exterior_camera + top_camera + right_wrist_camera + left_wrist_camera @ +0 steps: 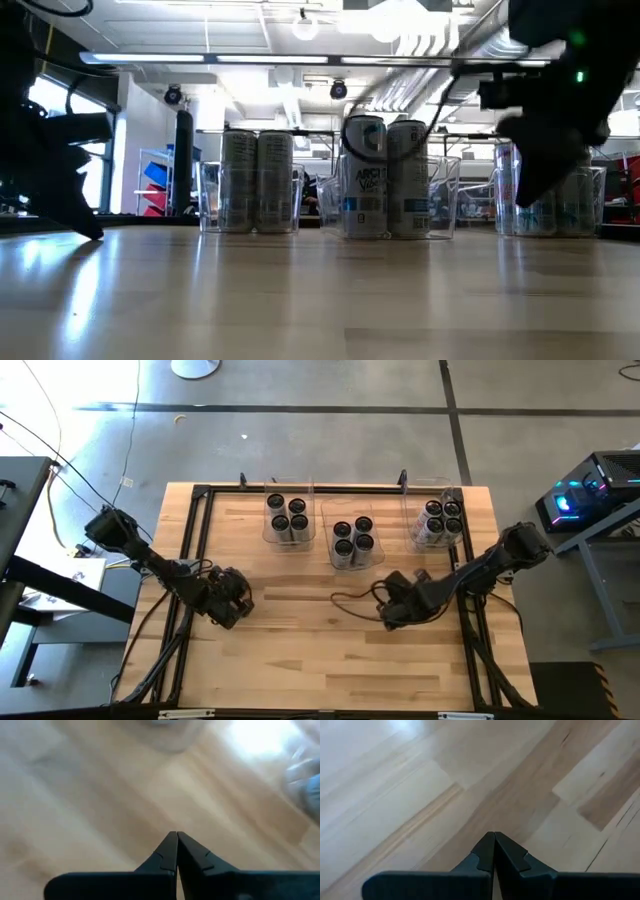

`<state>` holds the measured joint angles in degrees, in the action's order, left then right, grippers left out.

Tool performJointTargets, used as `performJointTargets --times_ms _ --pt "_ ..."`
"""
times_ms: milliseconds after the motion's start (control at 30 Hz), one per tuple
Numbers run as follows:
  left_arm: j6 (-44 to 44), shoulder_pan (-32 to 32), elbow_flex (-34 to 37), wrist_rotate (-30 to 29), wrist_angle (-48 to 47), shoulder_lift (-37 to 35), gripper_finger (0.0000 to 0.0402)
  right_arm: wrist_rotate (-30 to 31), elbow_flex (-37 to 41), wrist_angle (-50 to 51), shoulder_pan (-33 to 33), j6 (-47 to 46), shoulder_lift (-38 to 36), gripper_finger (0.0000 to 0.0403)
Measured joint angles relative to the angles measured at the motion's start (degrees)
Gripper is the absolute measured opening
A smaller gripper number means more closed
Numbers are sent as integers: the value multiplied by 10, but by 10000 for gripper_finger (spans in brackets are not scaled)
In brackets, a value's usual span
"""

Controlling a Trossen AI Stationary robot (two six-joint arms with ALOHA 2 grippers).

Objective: Sort soda cans
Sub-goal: Move the transparent bin to the top center of the table

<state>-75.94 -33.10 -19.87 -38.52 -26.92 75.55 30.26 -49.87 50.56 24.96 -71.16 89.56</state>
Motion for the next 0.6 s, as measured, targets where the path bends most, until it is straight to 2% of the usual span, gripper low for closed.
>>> performJointTargets --times_ms 100,233,467,600 --pt "0 -1 19 -19 42 0 0 52 42 -23 -15 -17 0 0" --pt "8 1 17 -26 46 -1 0 99 78 -80 -58 -17 0 0" --pt "29 2 17 -34 61 -8 0 110 114 -322 -140 160 0 0" --pt "32 2 17 -40 63 -8 0 106 114 -411 -170 238 1 0"
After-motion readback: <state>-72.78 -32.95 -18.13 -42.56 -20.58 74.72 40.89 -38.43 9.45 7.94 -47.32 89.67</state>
